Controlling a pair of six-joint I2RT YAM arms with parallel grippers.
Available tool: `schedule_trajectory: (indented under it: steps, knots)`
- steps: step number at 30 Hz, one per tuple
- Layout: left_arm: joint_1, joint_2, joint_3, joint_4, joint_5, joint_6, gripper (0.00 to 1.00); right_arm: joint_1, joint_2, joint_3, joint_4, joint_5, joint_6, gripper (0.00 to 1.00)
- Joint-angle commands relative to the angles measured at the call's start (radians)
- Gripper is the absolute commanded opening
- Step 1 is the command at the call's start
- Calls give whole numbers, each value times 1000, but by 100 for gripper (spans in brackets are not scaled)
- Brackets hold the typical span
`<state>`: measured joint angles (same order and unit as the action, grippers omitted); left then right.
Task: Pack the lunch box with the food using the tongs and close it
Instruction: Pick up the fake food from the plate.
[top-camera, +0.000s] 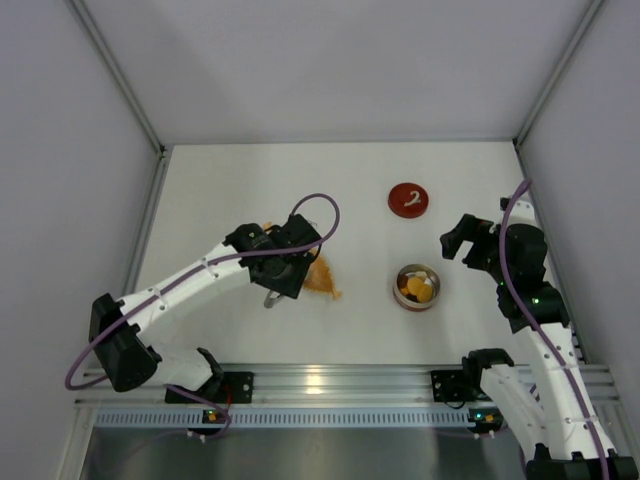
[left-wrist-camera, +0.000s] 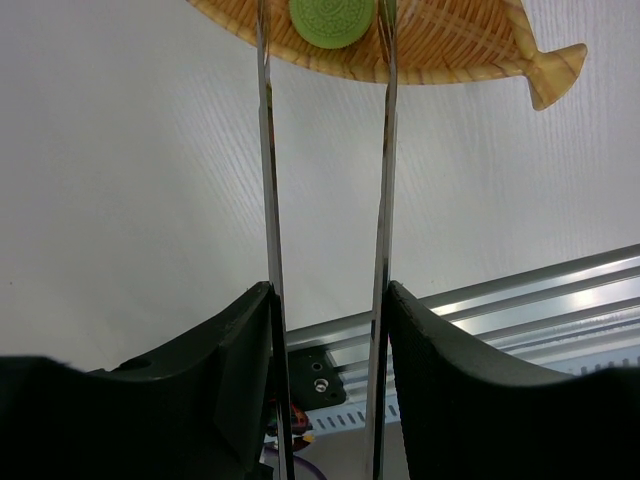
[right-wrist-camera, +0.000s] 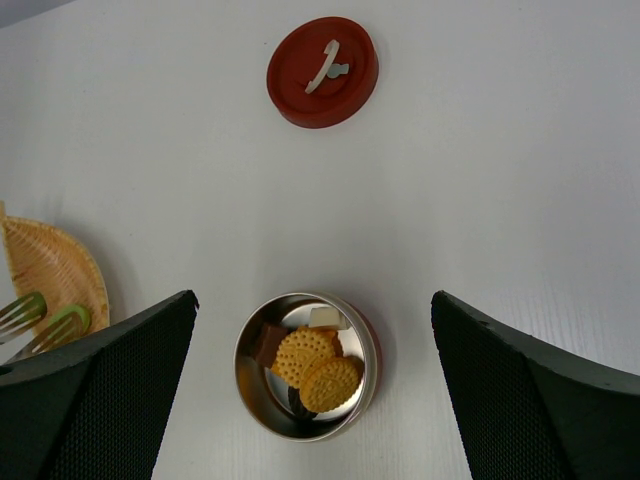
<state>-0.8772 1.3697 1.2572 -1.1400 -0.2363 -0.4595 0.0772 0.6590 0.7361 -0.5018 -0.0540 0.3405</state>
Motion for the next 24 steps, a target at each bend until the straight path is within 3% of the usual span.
schedule_trajectory:
  steps: [1, 10, 24]
  knots:
    - [11, 12, -10, 45, 15, 25, 52, 12, -2, 37, 16, -1, -15, 100]
    - [21, 26, -8, 56, 37, 41, 51, 12, 2, 42, 17, 0, -15, 99]
    - [24, 23, 64, 26, 23, 44, 35, 12, 4, 48, 16, -3, -17, 99]
